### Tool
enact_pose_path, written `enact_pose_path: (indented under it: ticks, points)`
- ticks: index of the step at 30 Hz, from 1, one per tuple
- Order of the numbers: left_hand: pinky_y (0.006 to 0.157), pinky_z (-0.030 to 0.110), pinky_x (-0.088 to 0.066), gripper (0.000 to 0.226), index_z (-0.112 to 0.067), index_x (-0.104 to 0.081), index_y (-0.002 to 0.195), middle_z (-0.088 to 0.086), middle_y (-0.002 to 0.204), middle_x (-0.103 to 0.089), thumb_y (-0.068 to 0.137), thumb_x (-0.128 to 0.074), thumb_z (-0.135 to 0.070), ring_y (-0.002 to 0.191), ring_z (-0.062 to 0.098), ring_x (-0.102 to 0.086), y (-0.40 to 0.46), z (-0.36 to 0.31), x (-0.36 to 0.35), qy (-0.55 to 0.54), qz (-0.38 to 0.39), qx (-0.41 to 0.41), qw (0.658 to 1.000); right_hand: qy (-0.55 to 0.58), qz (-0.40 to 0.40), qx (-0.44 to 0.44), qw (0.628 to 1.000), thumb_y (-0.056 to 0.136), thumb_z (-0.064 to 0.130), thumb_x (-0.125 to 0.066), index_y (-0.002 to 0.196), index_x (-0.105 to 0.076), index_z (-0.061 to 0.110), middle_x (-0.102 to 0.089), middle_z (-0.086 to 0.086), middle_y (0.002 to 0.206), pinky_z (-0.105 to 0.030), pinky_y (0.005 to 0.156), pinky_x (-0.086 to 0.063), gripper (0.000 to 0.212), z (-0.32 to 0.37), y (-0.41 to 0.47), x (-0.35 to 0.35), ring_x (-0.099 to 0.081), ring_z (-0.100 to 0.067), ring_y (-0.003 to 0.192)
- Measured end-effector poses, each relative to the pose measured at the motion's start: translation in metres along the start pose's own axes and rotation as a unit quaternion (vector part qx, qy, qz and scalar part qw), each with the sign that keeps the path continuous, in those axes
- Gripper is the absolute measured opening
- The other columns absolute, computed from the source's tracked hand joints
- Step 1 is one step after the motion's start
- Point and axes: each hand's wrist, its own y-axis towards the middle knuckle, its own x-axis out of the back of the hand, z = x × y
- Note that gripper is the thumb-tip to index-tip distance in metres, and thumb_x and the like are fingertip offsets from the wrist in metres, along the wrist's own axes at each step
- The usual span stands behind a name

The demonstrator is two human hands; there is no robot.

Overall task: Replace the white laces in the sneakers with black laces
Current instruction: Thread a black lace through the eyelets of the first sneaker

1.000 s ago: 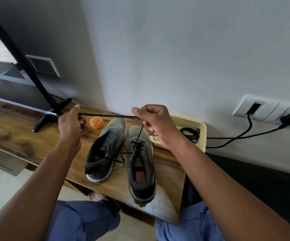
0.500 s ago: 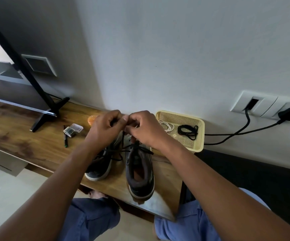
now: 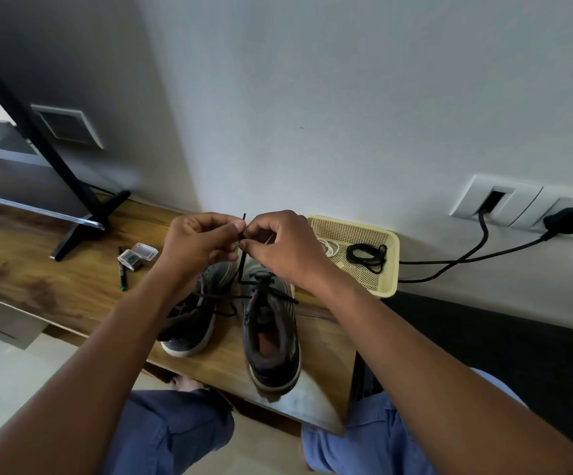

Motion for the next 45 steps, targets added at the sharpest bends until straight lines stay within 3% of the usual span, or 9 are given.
enact_pose_path:
  ticks: [4, 9, 14, 16, 22, 25, 28, 33, 45]
  points:
    - [0.053, 0.018, -0.048, 0.005, -0.011, -0.067, 0.095, 0.0, 0.08, -0.063, 0.094, -0.069, -0.015, 0.064, 0.011, -0.054, 0.0, -0.006, -0.001, -0.079, 0.009, 0.01, 0.997, -0.021, 0.055, -0.048, 0.997, 0.084, 0.032, -0.08, 0.081, -0.072, 0.022, -0.065, 0.009, 0.067, -0.027, 0.059, -0.044, 0.013, 0.0, -0.002, 0.001, -0.06, -0.007, 0.061]
    - [0.056, 0.012, -0.041, 0.018, -0.02, -0.054, 0.088, 0.002, 0.092, -0.068, 0.106, -0.05, -0.018, 0.061, 0.004, -0.049, 0.003, -0.015, 0.018, -0.325, -0.004, 0.006, 0.946, -0.173, 0.135, -0.093, 0.971, 0.079, 0.022, -0.071, 0.075, -0.071, 0.012, -0.071, -0.001, 0.064, -0.033, 0.063, -0.056, 0.011, -0.013, -0.006, 0.005, -0.07, -0.019, 0.065]
    - [0.066, 0.016, -0.041, 0.019, -0.019, -0.058, 0.085, -0.001, 0.08, -0.058, 0.103, -0.052, -0.019, 0.065, 0.007, -0.05, 0.001, -0.011, 0.039, -0.427, -0.074, -0.004, 0.901, -0.169, 0.071, -0.11, 0.977, 0.085, 0.018, -0.068, 0.081, -0.069, 0.012, -0.072, -0.001, 0.076, -0.028, 0.064, -0.054, 0.007, -0.026, -0.005, 0.005, -0.07, -0.023, 0.075]
    - [0.065, 0.017, -0.041, 0.02, -0.02, -0.058, 0.082, -0.001, 0.078, -0.057, 0.101, -0.052, -0.019, 0.065, 0.009, -0.049, 0.0, -0.01, 0.039, -0.39, -0.091, -0.007, 0.916, -0.121, 0.066, -0.082, 0.987, 0.088, 0.017, -0.069, 0.091, -0.074, 0.018, -0.075, 0.002, 0.094, -0.028, 0.07, -0.049, 0.006, -0.021, -0.004, 0.004, -0.07, -0.022, 0.091]
    - [0.05, 0.02, -0.04, 0.031, -0.026, -0.067, 0.077, 0.002, 0.068, -0.061, 0.102, -0.06, -0.009, 0.055, 0.012, -0.049, 0.0, -0.008, 0.028, -0.123, -0.114, -0.104, 0.98, -0.087, 0.19, -0.007, 0.978, 0.084, -0.007, -0.058, 0.141, -0.058, 0.047, -0.053, 0.005, 0.153, -0.037, 0.097, -0.056, 0.078, -0.008, -0.006, -0.004, -0.059, -0.017, 0.126]
    - [0.05, 0.02, -0.044, 0.019, -0.023, -0.072, 0.082, -0.005, 0.063, -0.065, 0.094, -0.074, -0.008, 0.053, 0.009, -0.053, 0.003, 0.006, 0.028, 0.151, -0.1, -0.156, 0.971, -0.189, 0.162, -0.009, 0.969, 0.084, 0.001, -0.061, 0.138, -0.06, 0.034, -0.064, 0.002, 0.136, -0.032, 0.088, -0.053, 0.063, -0.014, -0.014, 0.003, -0.063, -0.021, 0.12]
    - [0.057, 0.018, -0.045, 0.013, -0.023, -0.075, 0.08, -0.008, 0.066, -0.068, 0.088, -0.081, -0.014, 0.058, 0.004, -0.057, 0.002, 0.02, 0.022, 0.316, -0.019, -0.13, 0.939, -0.227, 0.189, -0.065, 0.953, 0.085, 0.022, -0.069, 0.102, -0.069, 0.021, -0.072, -0.001, 0.1, -0.032, 0.072, -0.052, 0.017, -0.023, -0.019, 0.011, -0.069, -0.024, 0.092]
    - [0.061, 0.01, -0.046, 0.01, -0.026, -0.077, 0.08, -0.014, 0.071, -0.072, 0.086, -0.082, -0.019, 0.065, -0.002, -0.065, -0.006, 0.03, -0.001, 0.386, 0.075, -0.094, 0.915, -0.204, 0.207, -0.094, 0.952, 0.076, 0.056, -0.081, 0.089, -0.06, 0.022, -0.064, 0.004, 0.081, -0.039, 0.07, -0.052, 0.042, -0.033, -0.042, 0.003, -0.063, -0.017, 0.077]
    - [0.075, 0.023, -0.054, 0.003, -0.025, -0.077, 0.087, -0.014, 0.083, -0.07, 0.086, -0.079, -0.024, 0.079, 0.001, -0.065, -0.013, 0.046, -0.018, 0.522, 0.133, -0.083, 0.838, -0.042, 0.067, -0.198, 0.977, 0.084, 0.017, -0.078, 0.087, -0.074, 0.013, -0.072, -0.006, 0.086, -0.039, 0.073, -0.056, 0.006, -0.059, -0.059, -0.011, -0.069, -0.025, 0.084]
